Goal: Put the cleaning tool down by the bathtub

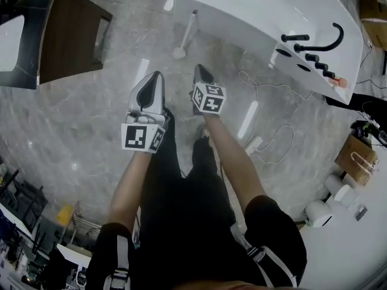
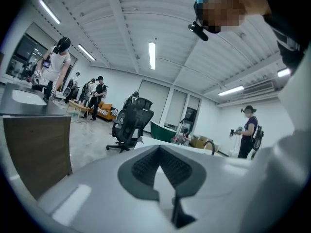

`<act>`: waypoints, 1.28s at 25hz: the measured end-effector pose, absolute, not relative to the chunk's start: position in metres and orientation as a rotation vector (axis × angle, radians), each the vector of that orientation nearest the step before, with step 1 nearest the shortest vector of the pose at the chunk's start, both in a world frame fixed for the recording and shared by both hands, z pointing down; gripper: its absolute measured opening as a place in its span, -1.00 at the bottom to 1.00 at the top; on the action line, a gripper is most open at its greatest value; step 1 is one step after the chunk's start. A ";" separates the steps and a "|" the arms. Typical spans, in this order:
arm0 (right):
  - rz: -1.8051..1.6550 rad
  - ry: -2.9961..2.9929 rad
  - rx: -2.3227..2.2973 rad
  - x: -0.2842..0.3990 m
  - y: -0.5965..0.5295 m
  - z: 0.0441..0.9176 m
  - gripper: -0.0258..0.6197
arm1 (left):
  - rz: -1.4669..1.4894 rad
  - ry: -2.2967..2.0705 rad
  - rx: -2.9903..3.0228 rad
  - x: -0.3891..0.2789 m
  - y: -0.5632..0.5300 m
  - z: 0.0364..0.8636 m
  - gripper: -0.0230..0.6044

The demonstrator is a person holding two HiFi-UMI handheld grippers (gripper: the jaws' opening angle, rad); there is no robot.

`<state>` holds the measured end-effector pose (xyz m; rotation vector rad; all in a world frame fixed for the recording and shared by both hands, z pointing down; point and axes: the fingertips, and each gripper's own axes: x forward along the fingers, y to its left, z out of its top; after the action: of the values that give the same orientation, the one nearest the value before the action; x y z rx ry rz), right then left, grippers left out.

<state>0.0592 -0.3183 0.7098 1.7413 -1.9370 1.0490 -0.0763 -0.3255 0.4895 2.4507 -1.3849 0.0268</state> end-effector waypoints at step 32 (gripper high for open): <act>0.439 -2.464 1.738 0.144 -0.052 0.353 -0.92 | -0.103 -1.486 2.502 0.021 -0.058 0.329 -0.90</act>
<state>0.1444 -0.0523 0.3527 1.7384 -2.4637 0.4389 0.0206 -0.0582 0.3290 2.5017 -1.4856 -0.1027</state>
